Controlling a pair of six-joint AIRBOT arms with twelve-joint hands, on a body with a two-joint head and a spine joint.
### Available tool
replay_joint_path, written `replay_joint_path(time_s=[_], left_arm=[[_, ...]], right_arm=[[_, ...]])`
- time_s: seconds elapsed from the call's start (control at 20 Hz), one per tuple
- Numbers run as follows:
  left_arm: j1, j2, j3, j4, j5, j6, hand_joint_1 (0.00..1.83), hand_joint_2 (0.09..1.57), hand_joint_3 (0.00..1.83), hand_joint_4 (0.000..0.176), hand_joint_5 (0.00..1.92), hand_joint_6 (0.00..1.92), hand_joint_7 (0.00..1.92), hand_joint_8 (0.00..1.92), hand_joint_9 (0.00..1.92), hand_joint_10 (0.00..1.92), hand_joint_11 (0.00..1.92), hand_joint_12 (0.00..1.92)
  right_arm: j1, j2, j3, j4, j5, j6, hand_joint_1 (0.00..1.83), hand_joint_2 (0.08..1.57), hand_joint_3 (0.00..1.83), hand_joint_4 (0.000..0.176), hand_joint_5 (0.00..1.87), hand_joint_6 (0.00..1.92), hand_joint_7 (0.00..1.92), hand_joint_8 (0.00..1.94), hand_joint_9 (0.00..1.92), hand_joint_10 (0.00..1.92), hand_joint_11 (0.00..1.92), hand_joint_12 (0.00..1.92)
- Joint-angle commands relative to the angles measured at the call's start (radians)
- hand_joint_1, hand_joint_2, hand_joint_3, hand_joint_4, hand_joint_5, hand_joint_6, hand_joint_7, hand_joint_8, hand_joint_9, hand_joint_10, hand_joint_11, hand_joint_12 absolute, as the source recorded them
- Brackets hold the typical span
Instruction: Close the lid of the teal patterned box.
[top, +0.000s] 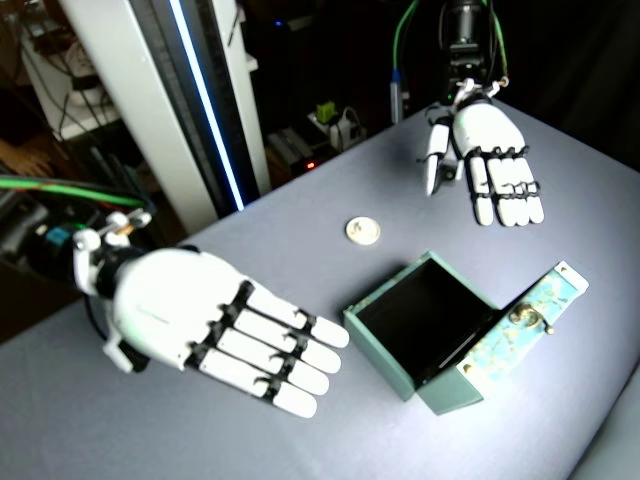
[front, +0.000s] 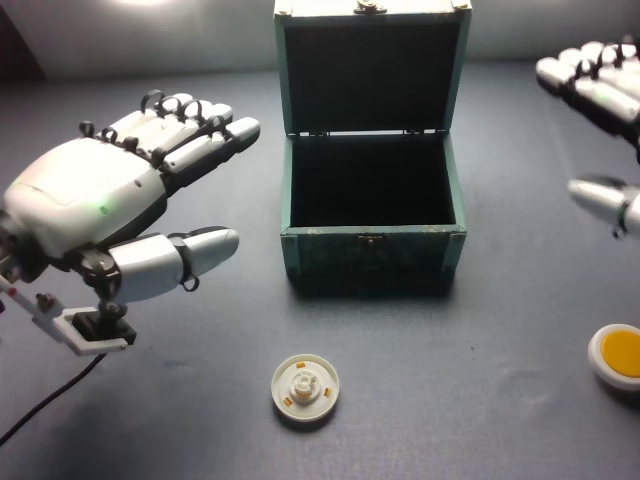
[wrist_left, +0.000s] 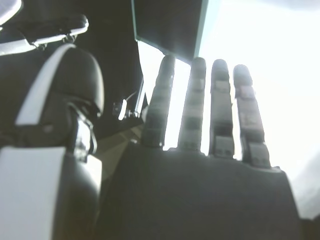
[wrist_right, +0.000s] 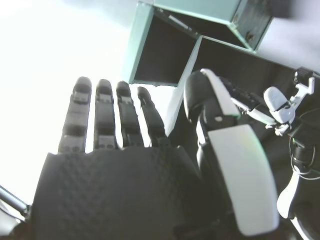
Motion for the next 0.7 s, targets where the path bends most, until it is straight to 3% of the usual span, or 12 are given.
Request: replay_joint_path(time_s=[0.0,0.05,0.1,0.2,0.35,0.4,0.45,0.5,0.6,0.65], left_arm=[[-0.010,-0.002,0.006,-0.010,-0.101,-0.010,0.25,1.40,0.00,0.057,0.02,0.00,0.00,0.00,0.00,0.00,0.00,0.00],[-0.013,-0.008,0.012,-0.006,-0.094,-0.017,0.26,1.41,0.00,0.030,0.02,0.00,0.00,0.00,0.00,0.00,0.00,0.00],[-0.019,-0.015,0.017,0.000,-0.084,-0.023,0.29,1.40,0.00,0.000,0.02,0.01,0.00,0.00,0.00,0.00,0.00,0.00],[-0.029,-0.025,0.022,0.009,-0.078,-0.025,0.30,1.39,0.00,0.000,0.03,0.01,0.00,0.00,0.00,0.00,0.00,0.00],[-0.047,-0.045,0.036,0.022,-0.066,-0.033,0.30,1.39,0.00,0.000,0.03,0.01,0.00,0.00,0.00,0.00,0.00,0.00],[-0.050,-0.048,0.039,0.023,-0.064,-0.033,0.29,1.39,0.00,0.012,0.03,0.01,0.00,0.00,0.00,0.00,0.00,0.00],[-0.052,-0.050,0.041,0.023,-0.062,-0.033,0.26,1.39,0.00,0.030,0.02,0.00,0.00,0.00,0.00,0.00,0.00,0.00],[-0.055,-0.051,0.043,0.024,-0.057,-0.033,0.22,1.39,0.00,0.056,0.00,0.00,0.00,0.00,0.00,0.00,0.00,0.00],[-0.062,-0.056,0.047,0.026,-0.050,-0.033,0.18,1.39,0.00,0.076,0.00,0.00,0.00,0.00,0.00,0.00,0.00,0.00],[-0.067,-0.062,0.051,0.028,-0.046,-0.034,0.20,1.38,0.00,0.089,0.00,0.00,0.00,0.00,0.00,0.00,0.00,0.00]], right_arm=[[0.021,-0.003,0.012,-0.003,0.103,0.011,0.31,1.45,0.00,0.000,0.00,0.00,0.00,0.00,0.00,0.00,0.00,0.62],[0.048,-0.018,0.031,-0.003,0.086,0.011,0.29,1.45,0.00,0.000,0.00,0.00,0.00,0.00,0.00,0.00,0.00,0.42],[0.082,-0.035,0.052,-0.003,0.063,0.011,0.24,1.43,0.00,0.000,0.00,0.00,0.00,0.00,0.00,0.00,0.00,0.48],[0.127,-0.056,0.081,-0.003,0.038,0.011,0.24,1.42,0.00,0.000,0.00,0.00,0.00,0.00,0.00,0.00,0.00,1.14],[0.179,-0.080,0.119,-0.006,-0.010,0.011,0.24,1.40,0.00,0.000,0.00,0.00,0.00,0.00,0.00,0.00,0.00,0.82],[0.196,-0.089,0.131,-0.008,-0.027,0.010,0.28,1.40,0.00,0.000,0.00,0.00,0.00,0.00,0.00,0.00,0.00,1.02],[0.215,-0.101,0.146,-0.009,-0.045,0.009,0.30,1.38,0.00,0.000,0.00,0.00,0.00,0.00,0.00,0.00,0.00,1.35],[0.242,-0.118,0.165,-0.017,-0.069,0.008,0.33,1.38,0.00,0.000,0.00,0.00,0.00,0.00,0.00,0.00,0.00,1.41],[0.285,-0.143,0.191,-0.026,-0.106,0.000,0.32,1.38,0.00,0.000,0.00,0.00,0.00,0.00,0.00,0.00,0.00,1.28],[0.318,-0.160,0.211,-0.028,-0.134,-0.010,0.28,1.39,0.00,0.000,0.00,0.00,0.00,0.00,0.00,0.00,0.00,1.09]])
